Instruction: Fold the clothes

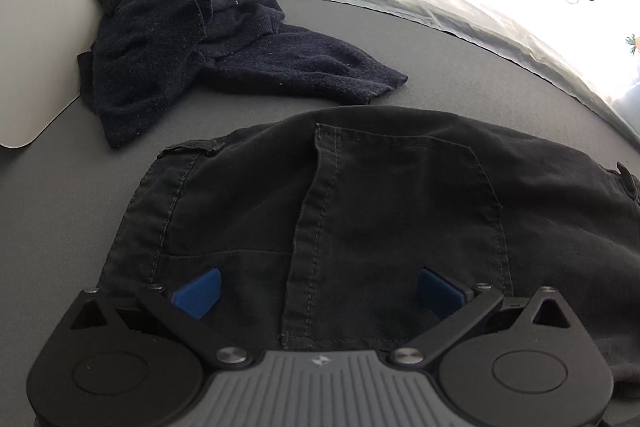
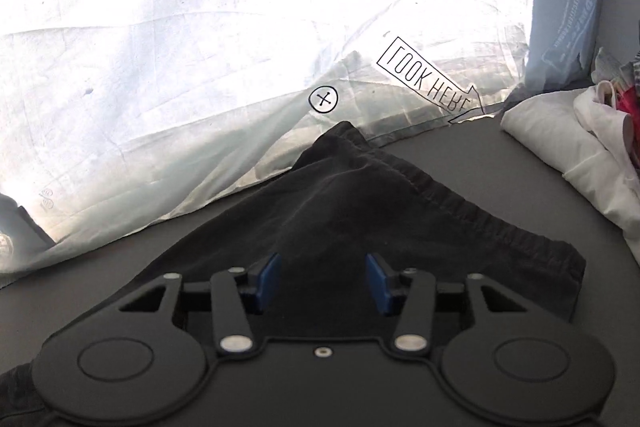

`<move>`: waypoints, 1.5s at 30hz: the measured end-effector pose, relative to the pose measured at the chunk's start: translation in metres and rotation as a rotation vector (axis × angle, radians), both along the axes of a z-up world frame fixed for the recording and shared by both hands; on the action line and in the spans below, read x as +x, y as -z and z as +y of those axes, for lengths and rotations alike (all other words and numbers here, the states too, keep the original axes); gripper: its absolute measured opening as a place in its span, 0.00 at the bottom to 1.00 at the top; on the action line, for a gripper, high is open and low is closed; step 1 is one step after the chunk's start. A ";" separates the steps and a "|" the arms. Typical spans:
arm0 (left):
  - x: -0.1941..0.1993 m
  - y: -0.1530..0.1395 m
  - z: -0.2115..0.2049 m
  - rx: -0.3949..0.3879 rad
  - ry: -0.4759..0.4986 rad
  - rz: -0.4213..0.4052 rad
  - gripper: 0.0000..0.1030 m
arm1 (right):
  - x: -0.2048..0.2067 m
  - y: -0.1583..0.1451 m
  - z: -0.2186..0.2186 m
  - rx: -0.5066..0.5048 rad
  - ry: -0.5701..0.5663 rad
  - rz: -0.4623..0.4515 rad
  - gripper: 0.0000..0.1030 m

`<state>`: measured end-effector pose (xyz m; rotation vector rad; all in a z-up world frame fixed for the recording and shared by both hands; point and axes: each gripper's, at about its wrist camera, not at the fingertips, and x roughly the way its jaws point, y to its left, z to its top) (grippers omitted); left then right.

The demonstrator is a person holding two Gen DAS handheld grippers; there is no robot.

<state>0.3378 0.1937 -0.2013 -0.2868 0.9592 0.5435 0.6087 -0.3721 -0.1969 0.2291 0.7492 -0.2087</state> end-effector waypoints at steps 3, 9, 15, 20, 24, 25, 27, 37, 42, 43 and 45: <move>0.002 0.002 -0.001 0.012 -0.007 0.018 1.00 | 0.039 0.004 -0.021 -0.030 0.071 -0.027 0.55; 0.009 0.004 -0.004 0.024 -0.050 0.040 1.00 | 0.095 0.018 -0.040 -0.115 -0.033 0.045 0.59; 0.012 0.006 -0.001 0.018 -0.079 0.041 1.00 | 0.090 0.008 -0.038 -0.105 -0.095 -0.061 0.09; 0.013 0.007 0.000 0.016 -0.079 0.039 1.00 | 0.113 0.001 -0.015 -0.228 -0.172 -0.109 0.08; 0.013 0.007 0.002 0.008 -0.073 0.041 1.00 | 0.124 0.014 -0.010 -0.258 -0.089 -0.030 0.43; 0.013 0.007 0.002 0.006 -0.071 0.041 1.00 | 0.118 0.008 -0.011 -0.263 -0.043 -0.029 0.54; 0.012 0.004 0.002 0.003 -0.060 0.034 1.00 | 0.096 -0.009 -0.020 -0.203 -0.025 -0.064 0.61; -0.023 -0.047 -0.026 -0.097 0.012 -0.169 1.00 | -0.162 -0.064 -0.057 0.121 -0.036 -0.206 1.00; -0.060 -0.052 -0.073 -0.174 0.102 -0.202 1.00 | -0.295 -0.038 -0.077 0.358 0.102 -0.170 1.00; -0.068 -0.049 -0.082 -0.188 0.122 -0.192 1.00 | -0.317 -0.030 -0.082 0.405 0.144 -0.151 1.00; -0.085 -0.043 -0.100 -0.217 0.162 -0.174 1.00 | -0.355 -0.013 -0.094 0.499 0.203 -0.132 1.00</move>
